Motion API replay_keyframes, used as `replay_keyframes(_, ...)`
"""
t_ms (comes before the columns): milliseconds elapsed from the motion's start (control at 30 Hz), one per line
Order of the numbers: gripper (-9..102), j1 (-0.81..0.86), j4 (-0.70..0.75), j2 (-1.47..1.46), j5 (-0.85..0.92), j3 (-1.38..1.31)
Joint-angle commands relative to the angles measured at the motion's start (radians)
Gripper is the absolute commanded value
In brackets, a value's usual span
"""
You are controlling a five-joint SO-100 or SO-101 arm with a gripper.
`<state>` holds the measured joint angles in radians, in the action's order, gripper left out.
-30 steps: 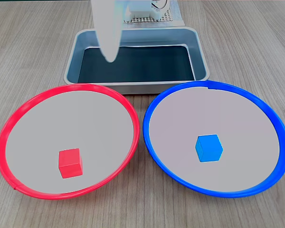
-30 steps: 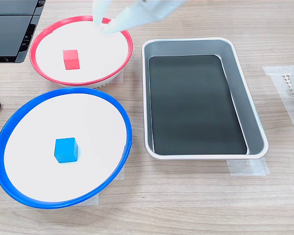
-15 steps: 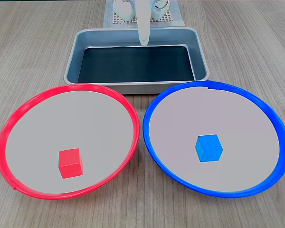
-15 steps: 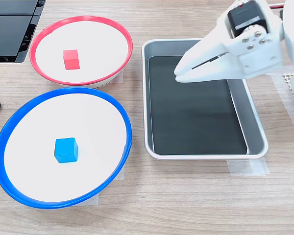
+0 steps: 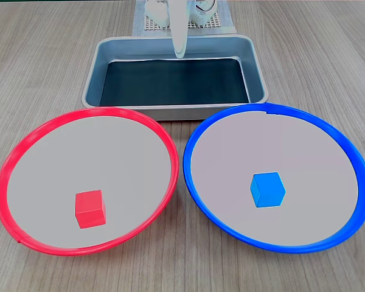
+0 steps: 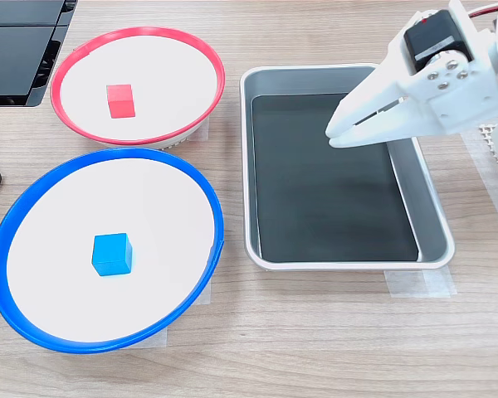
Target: Move two blocks tray to matching dishes
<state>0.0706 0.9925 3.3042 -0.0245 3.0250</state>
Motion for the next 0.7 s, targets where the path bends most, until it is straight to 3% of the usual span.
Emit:
replay_keyframes(0,1,-0.008,0.005,0.023,0.009,-0.002)
replay_keyframes(667,0,-0.008,0.005,0.023,0.009,-0.002)
